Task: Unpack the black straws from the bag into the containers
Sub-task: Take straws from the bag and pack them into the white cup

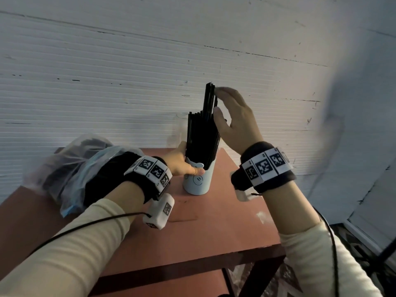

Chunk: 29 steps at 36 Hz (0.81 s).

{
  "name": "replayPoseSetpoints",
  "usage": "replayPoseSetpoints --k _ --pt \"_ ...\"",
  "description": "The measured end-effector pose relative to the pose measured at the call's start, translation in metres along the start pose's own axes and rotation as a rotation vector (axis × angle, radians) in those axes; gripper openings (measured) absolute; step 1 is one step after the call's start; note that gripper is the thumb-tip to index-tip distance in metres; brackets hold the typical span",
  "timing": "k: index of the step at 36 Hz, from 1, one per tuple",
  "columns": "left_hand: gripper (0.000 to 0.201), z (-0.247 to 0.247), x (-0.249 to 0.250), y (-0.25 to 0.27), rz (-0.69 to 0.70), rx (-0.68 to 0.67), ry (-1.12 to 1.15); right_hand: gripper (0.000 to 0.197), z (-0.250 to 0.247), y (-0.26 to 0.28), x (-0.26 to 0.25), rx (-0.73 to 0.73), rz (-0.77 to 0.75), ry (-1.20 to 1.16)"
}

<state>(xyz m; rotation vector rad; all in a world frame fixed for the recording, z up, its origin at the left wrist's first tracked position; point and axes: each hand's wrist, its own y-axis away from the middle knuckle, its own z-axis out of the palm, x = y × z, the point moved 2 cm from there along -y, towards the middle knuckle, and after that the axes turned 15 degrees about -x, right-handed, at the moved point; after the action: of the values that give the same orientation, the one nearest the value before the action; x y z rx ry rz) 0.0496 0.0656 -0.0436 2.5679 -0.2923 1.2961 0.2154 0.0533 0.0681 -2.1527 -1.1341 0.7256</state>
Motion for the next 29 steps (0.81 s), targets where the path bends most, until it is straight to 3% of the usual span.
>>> replayPoseSetpoints --k 7,10,17,20,25,29 --pt "0.089 -0.001 -0.003 -0.003 0.027 -0.007 0.028 0.025 0.007 0.014 0.006 0.030 0.011 -0.018" --pt "0.091 0.000 -0.003 -0.002 0.044 -0.025 0.056 0.025 0.015 0.022 0.009 -0.009 -0.009 -0.011" --pt "0.107 0.002 -0.004 0.000 0.065 -0.016 0.055 0.050 0.007 0.013 0.009 0.091 0.061 -0.091" --pt "0.097 0.002 -0.005 -0.001 0.060 -0.020 0.064 0.038 0.006 0.010 0.011 0.036 0.151 -0.035" --pt "0.110 0.002 -0.005 0.001 0.055 -0.009 0.047 0.030 0.004 0.011 -0.001 0.040 0.099 -0.047" --pt "0.084 0.002 -0.007 -0.004 0.067 0.017 0.070 0.019 0.000 0.014 -0.006 0.111 0.049 -0.104"
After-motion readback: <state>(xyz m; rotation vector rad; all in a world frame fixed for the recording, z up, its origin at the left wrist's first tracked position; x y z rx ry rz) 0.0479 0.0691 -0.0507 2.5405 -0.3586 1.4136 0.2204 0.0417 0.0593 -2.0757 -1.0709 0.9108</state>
